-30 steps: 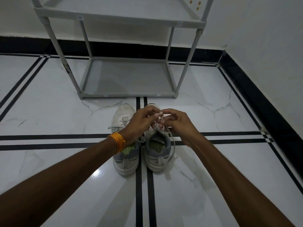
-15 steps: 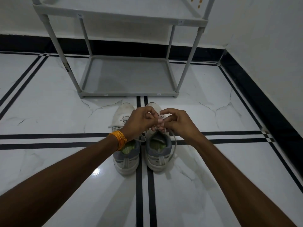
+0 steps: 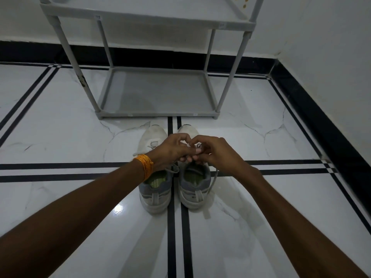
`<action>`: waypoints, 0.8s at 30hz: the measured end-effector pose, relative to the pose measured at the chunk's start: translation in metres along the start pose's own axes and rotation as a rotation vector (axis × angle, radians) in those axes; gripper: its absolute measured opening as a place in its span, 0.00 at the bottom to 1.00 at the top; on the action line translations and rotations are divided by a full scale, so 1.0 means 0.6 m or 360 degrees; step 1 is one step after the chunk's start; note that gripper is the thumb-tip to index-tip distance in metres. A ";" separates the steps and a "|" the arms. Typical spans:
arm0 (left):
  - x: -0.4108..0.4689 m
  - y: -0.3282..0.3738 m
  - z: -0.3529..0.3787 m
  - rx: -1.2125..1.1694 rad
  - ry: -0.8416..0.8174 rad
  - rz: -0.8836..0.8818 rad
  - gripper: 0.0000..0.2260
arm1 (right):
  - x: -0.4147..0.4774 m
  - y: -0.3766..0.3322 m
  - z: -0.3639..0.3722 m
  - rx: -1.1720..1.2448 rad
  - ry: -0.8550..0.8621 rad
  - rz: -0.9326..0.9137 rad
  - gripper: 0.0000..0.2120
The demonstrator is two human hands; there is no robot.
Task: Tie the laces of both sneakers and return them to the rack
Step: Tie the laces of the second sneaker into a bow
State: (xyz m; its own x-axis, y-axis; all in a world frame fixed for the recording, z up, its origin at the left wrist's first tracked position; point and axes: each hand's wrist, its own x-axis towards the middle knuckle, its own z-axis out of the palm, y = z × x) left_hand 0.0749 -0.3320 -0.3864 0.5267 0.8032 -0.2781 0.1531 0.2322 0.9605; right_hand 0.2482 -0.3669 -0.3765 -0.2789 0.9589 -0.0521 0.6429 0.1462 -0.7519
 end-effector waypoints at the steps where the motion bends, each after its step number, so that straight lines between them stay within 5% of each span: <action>1: 0.002 -0.003 0.002 -0.0017 0.0060 0.0028 0.08 | -0.001 0.001 0.002 0.0015 0.0035 -0.0006 0.16; 9: 0.009 -0.013 0.011 -0.0073 0.0466 0.0071 0.11 | -0.016 0.012 0.031 0.0338 0.0423 0.0111 0.12; 18: 0.007 -0.009 0.002 0.1408 0.0489 0.0705 0.04 | 0.004 0.013 0.043 -0.0415 0.0387 0.0159 0.11; 24: 0.010 -0.017 0.008 0.2019 0.0453 0.0873 0.09 | 0.004 0.009 0.037 -0.0130 0.0371 0.0290 0.11</action>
State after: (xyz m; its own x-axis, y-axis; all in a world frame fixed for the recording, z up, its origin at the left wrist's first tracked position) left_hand 0.0804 -0.3323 -0.3978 0.6030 0.7463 0.2818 0.7051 -0.6639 0.2493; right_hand 0.2352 -0.3689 -0.3956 0.0113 0.9997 -0.0216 0.7250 -0.0231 -0.6884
